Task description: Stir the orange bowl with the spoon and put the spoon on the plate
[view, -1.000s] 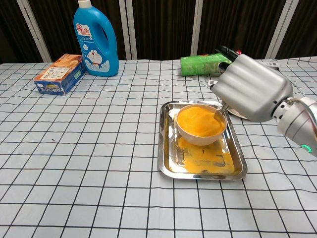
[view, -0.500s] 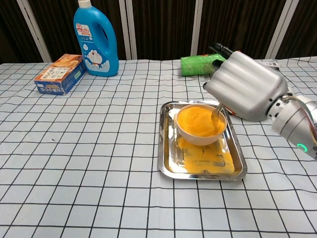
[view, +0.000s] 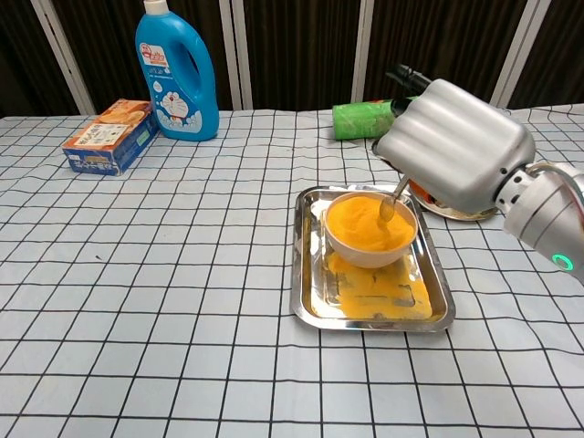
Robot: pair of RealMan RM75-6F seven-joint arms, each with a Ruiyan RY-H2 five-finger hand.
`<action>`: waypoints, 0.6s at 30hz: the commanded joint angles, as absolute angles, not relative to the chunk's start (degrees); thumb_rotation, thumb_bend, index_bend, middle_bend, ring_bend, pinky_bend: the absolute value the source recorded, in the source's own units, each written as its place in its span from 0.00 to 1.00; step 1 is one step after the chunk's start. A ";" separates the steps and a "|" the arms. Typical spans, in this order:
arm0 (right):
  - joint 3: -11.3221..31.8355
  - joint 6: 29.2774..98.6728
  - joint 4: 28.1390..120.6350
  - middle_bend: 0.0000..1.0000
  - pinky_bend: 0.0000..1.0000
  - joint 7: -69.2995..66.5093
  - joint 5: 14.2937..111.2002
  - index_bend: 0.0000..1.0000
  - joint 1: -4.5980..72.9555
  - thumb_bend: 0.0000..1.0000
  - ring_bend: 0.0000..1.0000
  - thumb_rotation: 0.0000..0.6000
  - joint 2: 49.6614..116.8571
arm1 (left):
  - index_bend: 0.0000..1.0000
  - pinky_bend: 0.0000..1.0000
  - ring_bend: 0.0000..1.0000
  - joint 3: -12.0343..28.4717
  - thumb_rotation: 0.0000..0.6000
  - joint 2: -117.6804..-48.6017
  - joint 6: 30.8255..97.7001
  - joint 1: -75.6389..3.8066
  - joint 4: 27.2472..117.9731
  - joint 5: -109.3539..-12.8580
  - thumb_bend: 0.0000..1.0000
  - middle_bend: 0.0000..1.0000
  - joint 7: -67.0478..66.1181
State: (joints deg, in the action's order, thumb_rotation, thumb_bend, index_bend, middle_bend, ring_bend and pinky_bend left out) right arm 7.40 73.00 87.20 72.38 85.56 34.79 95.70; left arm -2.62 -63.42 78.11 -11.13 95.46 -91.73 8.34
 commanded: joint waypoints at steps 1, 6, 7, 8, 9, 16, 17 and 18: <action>7.33 72.98 87.66 0.58 0.00 72.33 85.69 0.67 34.82 0.50 0.30 1.00 95.80 | 0.00 0.00 0.00 -2.63 1.00 -63.42 78.12 -11.12 95.46 -91.73 0.00 0.00 8.32; 7.08 72.81 88.74 0.58 0.00 72.31 85.90 0.67 34.85 0.50 0.30 1.00 96.12 | 0.00 0.00 0.00 -2.63 1.00 -63.41 78.13 -11.11 95.47 -91.72 0.00 0.00 8.34; 6.98 72.72 88.88 0.58 0.00 72.37 85.99 0.67 34.88 0.50 0.30 1.00 96.16 | 0.00 0.00 0.00 -2.63 1.00 -63.41 78.12 -11.12 95.47 -91.72 0.00 0.00 8.34; 6.84 72.59 88.96 0.58 0.00 72.49 86.13 0.67 34.91 0.50 0.30 1.00 96.18 | 0.00 0.00 0.00 -2.64 1.00 -63.42 78.12 -11.12 95.47 -91.73 0.00 0.00 8.35; 6.78 72.54 88.97 0.58 0.00 72.53 86.18 0.67 34.93 0.50 0.30 1.00 96.20 | 0.00 0.00 0.00 -2.64 1.00 -63.42 78.12 -11.12 95.46 -91.73 0.00 0.00 8.36; 6.44 72.35 88.95 0.58 0.00 72.48 86.40 0.67 34.79 0.50 0.30 1.00 96.45 | 0.00 0.00 0.00 -2.63 1.00 -63.41 78.12 -11.12 95.43 -91.75 0.00 0.00 8.45; 6.33 72.21 88.57 0.58 0.00 72.79 86.61 0.67 34.87 0.50 0.30 1.00 96.30 | 0.00 0.00 0.00 -2.62 1.00 -63.42 78.13 -11.13 95.40 -91.77 0.00 0.00 8.41; 6.29 72.15 88.36 0.58 0.00 72.92 86.70 0.67 34.90 0.50 0.30 1.00 96.24 | 0.00 0.00 0.00 -2.62 1.00 -63.42 78.14 -11.14 95.41 -91.78 0.00 0.00 8.40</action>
